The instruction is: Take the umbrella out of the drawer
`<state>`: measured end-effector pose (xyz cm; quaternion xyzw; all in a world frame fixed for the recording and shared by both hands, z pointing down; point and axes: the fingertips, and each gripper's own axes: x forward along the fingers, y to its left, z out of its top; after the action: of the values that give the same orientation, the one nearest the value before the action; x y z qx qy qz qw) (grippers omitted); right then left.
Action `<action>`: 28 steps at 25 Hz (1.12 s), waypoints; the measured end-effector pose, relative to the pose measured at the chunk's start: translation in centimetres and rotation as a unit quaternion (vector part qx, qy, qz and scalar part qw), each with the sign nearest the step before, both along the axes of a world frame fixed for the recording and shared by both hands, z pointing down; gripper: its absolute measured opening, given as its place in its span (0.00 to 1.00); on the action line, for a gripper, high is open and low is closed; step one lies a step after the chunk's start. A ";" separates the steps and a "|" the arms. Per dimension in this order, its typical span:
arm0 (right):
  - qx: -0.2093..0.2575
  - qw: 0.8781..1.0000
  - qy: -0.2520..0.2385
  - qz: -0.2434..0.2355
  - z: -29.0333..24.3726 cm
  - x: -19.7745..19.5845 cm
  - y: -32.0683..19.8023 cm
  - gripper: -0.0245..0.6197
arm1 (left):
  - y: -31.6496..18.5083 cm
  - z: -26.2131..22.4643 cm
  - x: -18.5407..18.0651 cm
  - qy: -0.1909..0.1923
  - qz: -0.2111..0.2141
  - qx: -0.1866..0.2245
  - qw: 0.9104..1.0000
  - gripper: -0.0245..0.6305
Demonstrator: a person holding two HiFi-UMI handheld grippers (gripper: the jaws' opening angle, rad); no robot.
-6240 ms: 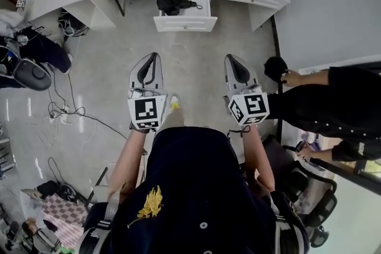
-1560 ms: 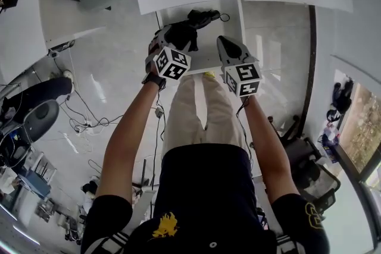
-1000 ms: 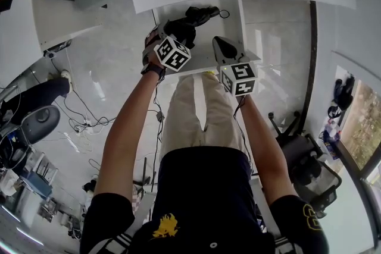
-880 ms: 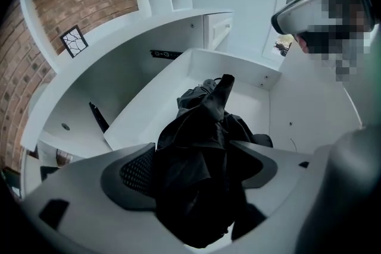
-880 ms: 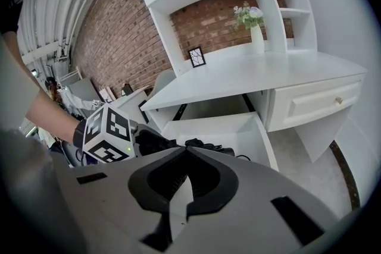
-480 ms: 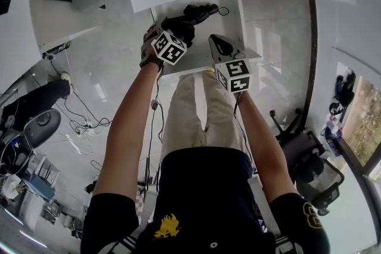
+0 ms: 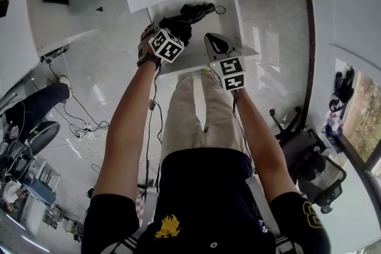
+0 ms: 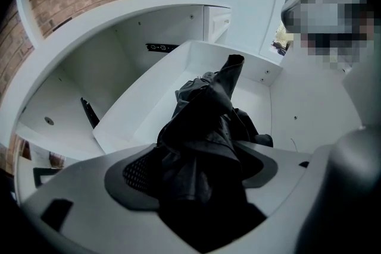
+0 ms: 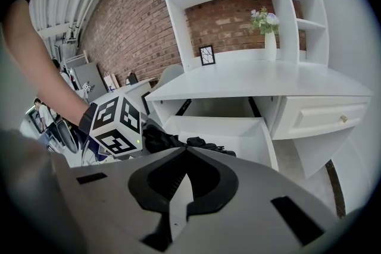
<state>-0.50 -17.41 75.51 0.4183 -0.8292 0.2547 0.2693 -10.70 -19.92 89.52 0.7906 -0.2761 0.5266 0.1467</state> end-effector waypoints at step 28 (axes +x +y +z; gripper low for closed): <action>-0.006 0.999 -0.016 0.041 -0.4 0.9 -0.7 0.07 | 3.9 -1.9 1.7 0.028 0.007 -0.040 0.999 0.41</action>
<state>0.38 -18.14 75.15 0.4464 -0.8141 0.2769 0.2475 -9.03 -15.99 87.66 0.8005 -0.2445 0.5160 0.1821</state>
